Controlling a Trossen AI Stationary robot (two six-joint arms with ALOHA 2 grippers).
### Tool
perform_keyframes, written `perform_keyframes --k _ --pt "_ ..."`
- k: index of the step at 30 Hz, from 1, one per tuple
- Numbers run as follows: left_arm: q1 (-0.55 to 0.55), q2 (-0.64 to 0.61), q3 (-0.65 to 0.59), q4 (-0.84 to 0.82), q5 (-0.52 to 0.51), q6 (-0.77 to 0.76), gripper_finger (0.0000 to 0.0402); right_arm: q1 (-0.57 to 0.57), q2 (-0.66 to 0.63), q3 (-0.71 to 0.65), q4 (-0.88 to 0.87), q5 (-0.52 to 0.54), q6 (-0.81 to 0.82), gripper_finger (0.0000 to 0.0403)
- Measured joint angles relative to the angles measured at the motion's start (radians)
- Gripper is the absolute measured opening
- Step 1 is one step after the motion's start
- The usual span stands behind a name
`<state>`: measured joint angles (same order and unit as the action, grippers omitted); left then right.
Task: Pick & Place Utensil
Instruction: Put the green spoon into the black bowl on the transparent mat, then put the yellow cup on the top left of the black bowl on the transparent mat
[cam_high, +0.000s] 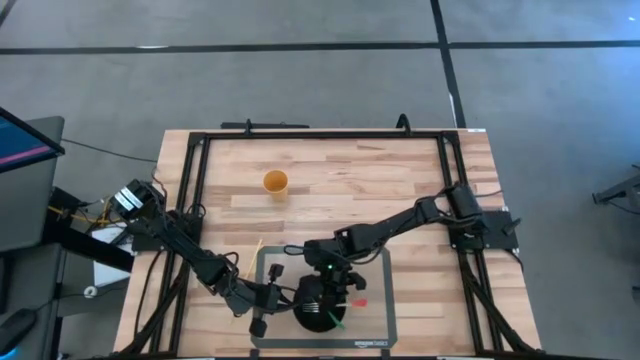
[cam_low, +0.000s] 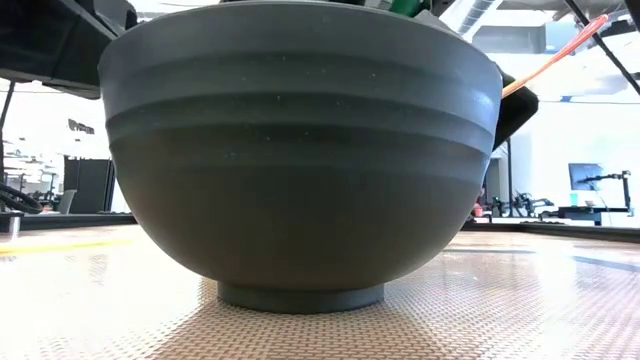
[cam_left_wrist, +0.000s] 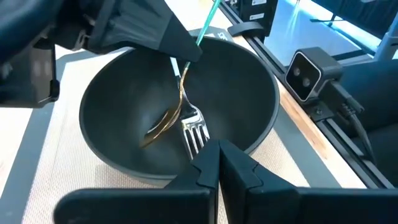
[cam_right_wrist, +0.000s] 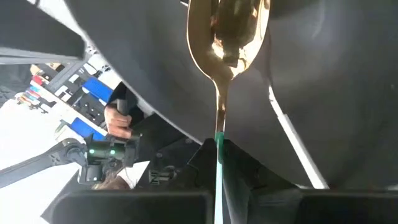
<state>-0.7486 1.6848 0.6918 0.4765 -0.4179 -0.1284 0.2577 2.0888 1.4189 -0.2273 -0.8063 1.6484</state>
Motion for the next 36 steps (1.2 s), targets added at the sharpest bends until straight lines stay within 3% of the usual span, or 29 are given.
perform_keyframes --k 9,23,36 --pt "0.003 0.001 0.0 0.0 0.0 -0.003 0.0004 0.003 0.017 0.0 -0.001 0.015 0.001 0.0013" --pt "0.003 0.001 0.0 0.004 0.0 -0.007 0.0004 -0.012 0.02 0.0 0.003 0.0 -0.051 0.0075" --pt "0.003 0.001 0.0 0.003 0.0 -0.011 0.0004 -0.018 0.02 0.01 0.003 -0.041 -0.038 0.0077"
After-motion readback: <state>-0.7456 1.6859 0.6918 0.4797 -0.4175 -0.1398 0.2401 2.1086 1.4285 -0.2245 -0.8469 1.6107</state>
